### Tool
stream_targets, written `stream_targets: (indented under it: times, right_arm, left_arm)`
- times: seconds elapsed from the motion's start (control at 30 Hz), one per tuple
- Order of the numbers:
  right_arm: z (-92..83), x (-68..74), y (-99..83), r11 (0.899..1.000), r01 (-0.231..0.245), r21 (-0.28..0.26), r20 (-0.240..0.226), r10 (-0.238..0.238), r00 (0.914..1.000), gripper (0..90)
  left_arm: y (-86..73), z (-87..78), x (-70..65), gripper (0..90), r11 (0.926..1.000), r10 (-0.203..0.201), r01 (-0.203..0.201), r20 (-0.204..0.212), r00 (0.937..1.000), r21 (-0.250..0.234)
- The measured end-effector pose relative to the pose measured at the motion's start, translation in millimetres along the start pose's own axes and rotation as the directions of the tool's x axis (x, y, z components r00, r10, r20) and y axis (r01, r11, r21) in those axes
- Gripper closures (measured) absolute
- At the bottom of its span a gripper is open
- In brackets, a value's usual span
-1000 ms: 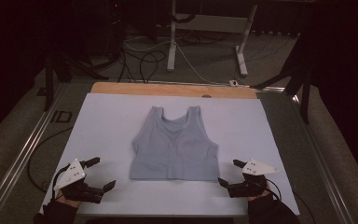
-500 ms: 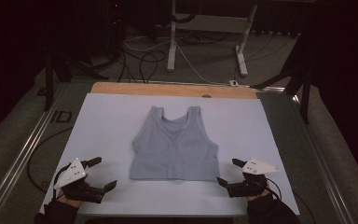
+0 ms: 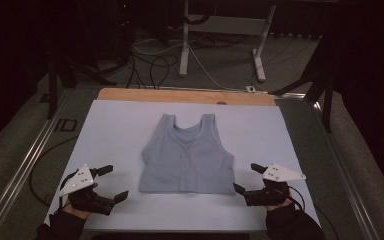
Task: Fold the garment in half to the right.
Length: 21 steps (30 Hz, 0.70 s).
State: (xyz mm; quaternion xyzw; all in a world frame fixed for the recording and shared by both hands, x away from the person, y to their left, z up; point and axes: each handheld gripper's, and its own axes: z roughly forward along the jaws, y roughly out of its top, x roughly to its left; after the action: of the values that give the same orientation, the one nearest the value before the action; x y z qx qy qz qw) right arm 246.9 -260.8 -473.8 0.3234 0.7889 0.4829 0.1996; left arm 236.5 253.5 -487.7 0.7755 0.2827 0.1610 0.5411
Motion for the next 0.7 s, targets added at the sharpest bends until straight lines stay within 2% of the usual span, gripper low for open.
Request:
stream_targets:
  times: [0.1, 0.23, 0.4, 0.7]
  right_arm:
    - [-0.1, 1.2, 7.1, 1.0, 0.019, 0.005, 0.0, -0.019, 0.9998, 8.2]
    - [-1.5, -0.1, 19.3, 1.0, 0.022, -0.021, -0.003, -0.022, 0.9998, 8.2]
    - [-0.9, -0.1, 36.0, 0.998, 0.055, -0.041, 0.001, -0.055, 0.9985, 8.2]
    - [10.9, 0.1, 62.0, 0.994, 0.08, -0.078, -0.014, -0.081, 0.9966, 8.2]
  left_arm:
    - [7.6, -1.6, 1.2, 0.2, 0.9999, 0.01, -0.01, 0.002, 0.9999, 0.003]
    - [17.1, -2.4, 2.6, 0.2, 0.9999, 0.016, -0.016, 0.005, 0.9999, 0.006]
    - [28.3, -2.3, 2.7, 0.2, 0.9996, 0.028, -0.028, 0.013, 0.9995, 0.009]
    - [41.7, 1.7, -0.1, 0.2, 0.9991, 0.033, -0.033, 0.011, 0.9994, 0.025]
